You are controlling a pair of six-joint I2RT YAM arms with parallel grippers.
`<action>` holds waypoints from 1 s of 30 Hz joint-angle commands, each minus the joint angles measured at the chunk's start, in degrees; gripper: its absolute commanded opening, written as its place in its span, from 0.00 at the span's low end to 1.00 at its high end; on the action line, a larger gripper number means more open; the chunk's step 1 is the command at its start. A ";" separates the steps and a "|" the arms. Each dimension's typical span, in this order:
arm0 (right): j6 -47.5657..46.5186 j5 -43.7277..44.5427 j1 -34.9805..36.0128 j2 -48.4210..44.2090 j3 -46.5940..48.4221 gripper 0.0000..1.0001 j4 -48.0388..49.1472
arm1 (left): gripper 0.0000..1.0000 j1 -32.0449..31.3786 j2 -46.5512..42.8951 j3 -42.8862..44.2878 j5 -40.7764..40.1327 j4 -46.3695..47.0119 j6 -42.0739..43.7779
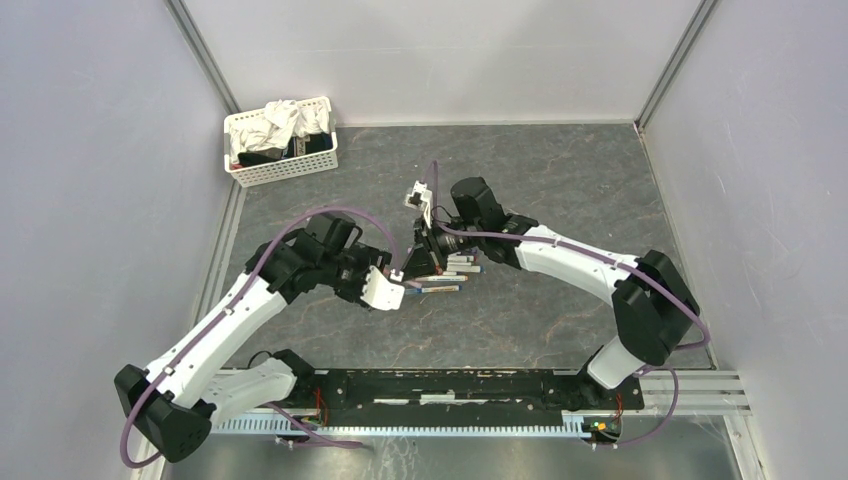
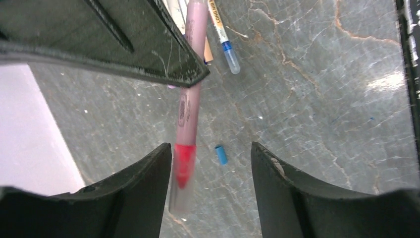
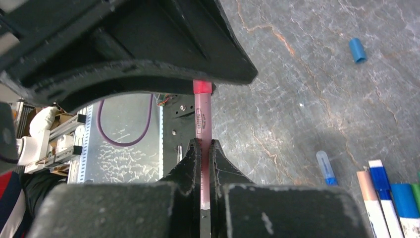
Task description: Open the pen caps
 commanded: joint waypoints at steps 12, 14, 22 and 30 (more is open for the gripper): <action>-1.02 -1.11 0.83 1.80 3.73 0.25 -0.53 | 0.02 -3.42 -1.06 -1.14 -5.05 5.35 4.39; -0.29 -1.16 1.18 2.00 3.45 0.34 0.35 | 0.02 -3.58 -1.23 -1.09 -4.82 5.26 4.19; 1.94 -2.21 3.29 4.94 5.01 0.47 3.74 | 0.02 -4.03 0.04 0.25 -2.99 7.11 0.57; 0.29 -1.06 3.27 1.16 0.06 0.00 2.67 | 0.02 -4.13 1.28 0.82 -4.65 6.87 0.09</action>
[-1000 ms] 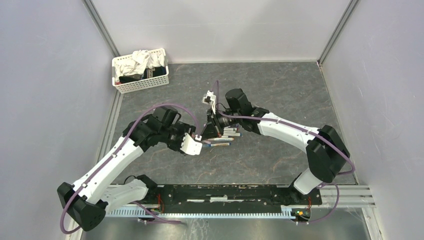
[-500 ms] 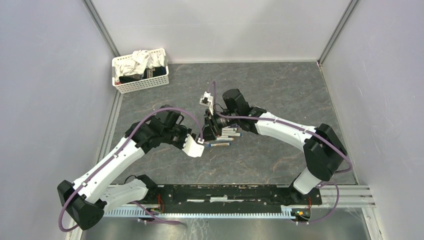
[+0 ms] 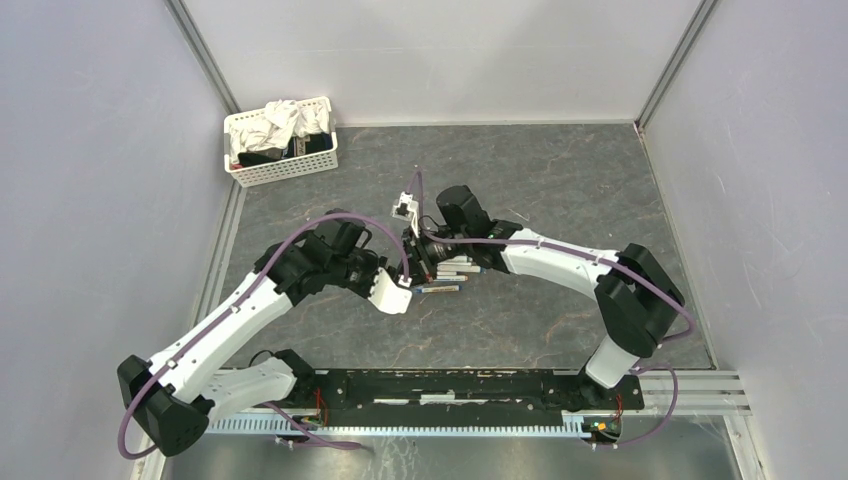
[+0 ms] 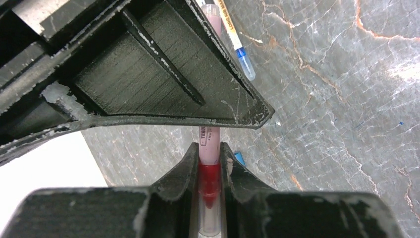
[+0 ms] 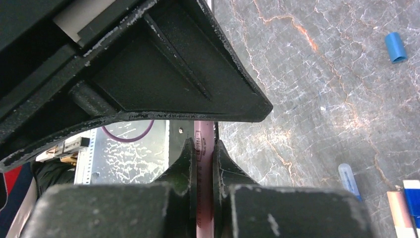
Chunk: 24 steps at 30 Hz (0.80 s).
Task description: Open the pen caps
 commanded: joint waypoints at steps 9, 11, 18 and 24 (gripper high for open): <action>-4.57 2.84 -1.66 -8.73 -9.89 0.00 -3.64 | 0.02 0.00 0.86 0.97 -7.56 1.42 -0.74; -4.93 3.13 -2.11 -9.84 -11.80 0.00 -3.89 | 0.02 0.45 0.85 0.81 -7.75 1.50 -0.67; -8.26 4.75 -4.44 -14.71 -17.16 0.00 -7.46 | 0.02 6.59 2.14 1.23 -6.50 0.96 2.80; -12.01 7.12 -5.85 -16.47 -18.56 0.00 -13.27 | 0.02 14.93 4.18 2.32 -4.33 0.44 9.35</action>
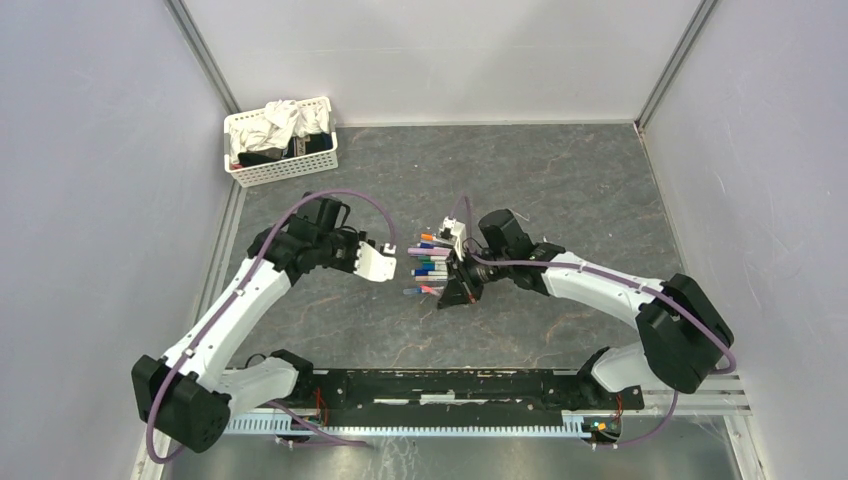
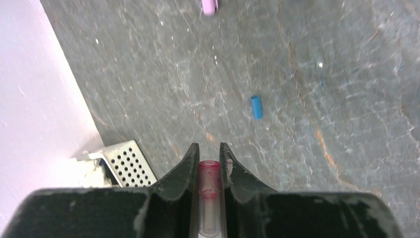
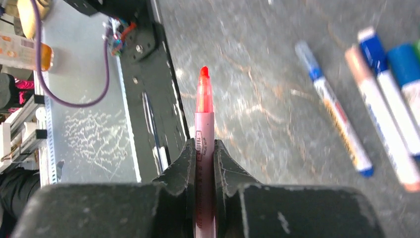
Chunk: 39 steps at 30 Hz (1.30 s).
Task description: Open the pen caps
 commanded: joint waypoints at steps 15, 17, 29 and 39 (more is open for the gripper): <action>-2.41 28.12 -14.04 -5.37 -3.18 0.00 -10.93 | 0.02 4.42 5.26 -1.33 3.13 -2.05 -16.07; -1.61 33.95 -15.29 -4.48 -4.21 0.00 -10.31 | 0.02 4.52 5.41 -4.18 2.95 -0.18 -17.44; 1.26 50.57 -21.19 1.63 -7.55 0.02 -4.92 | 0.02 4.42 12.68 -15.23 -0.29 14.68 -23.36; -0.77 52.63 -23.84 6.80 -5.09 0.23 -5.23 | 0.04 4.49 19.95 -14.81 -2.38 21.30 -26.60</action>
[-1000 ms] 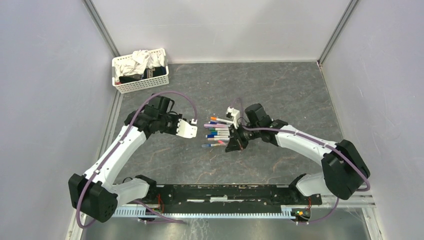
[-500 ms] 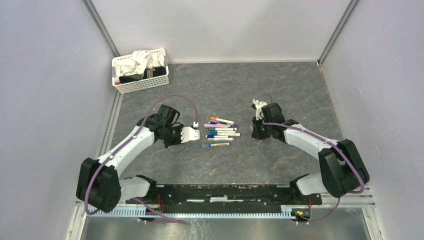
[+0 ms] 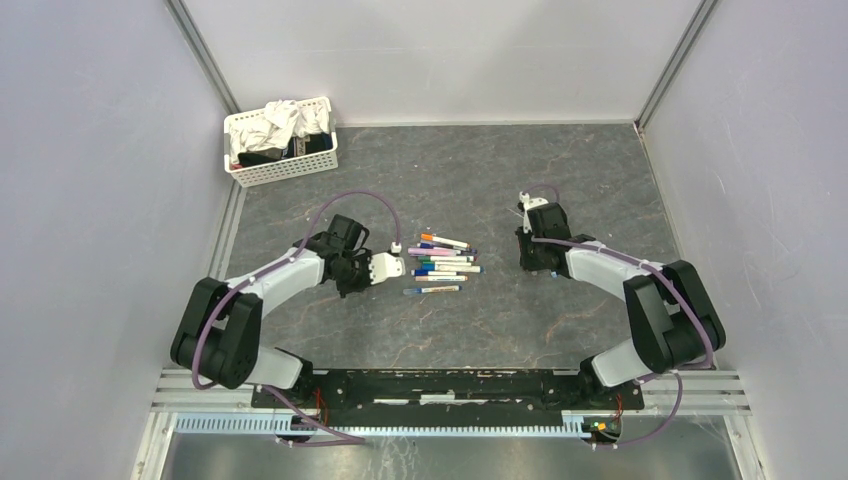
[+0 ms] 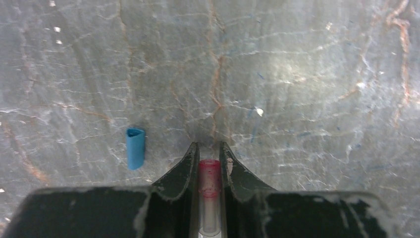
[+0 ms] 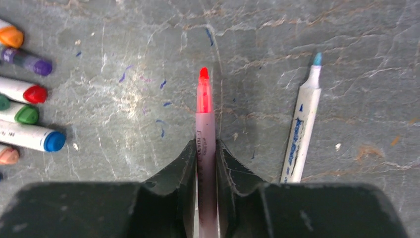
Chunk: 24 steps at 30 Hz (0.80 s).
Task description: Open the pen caps
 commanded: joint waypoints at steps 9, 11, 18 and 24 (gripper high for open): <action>-0.58 4.77 -2.04 1.45 0.10 0.33 0.72 | 0.23 0.25 2.27 2.99 0.75 1.54 -4.79; -0.49 5.42 -2.02 0.64 -0.08 0.31 0.73 | 0.26 0.22 1.90 3.69 1.35 0.65 -5.12; -1.04 7.65 -1.98 -1.27 0.53 0.27 -0.69 | 0.34 0.26 1.08 7.90 3.71 -3.44 -6.71; -1.35 10.11 -2.38 -2.13 0.22 0.25 -1.80 | 0.44 0.23 -0.52 13.49 6.02 -8.31 -8.14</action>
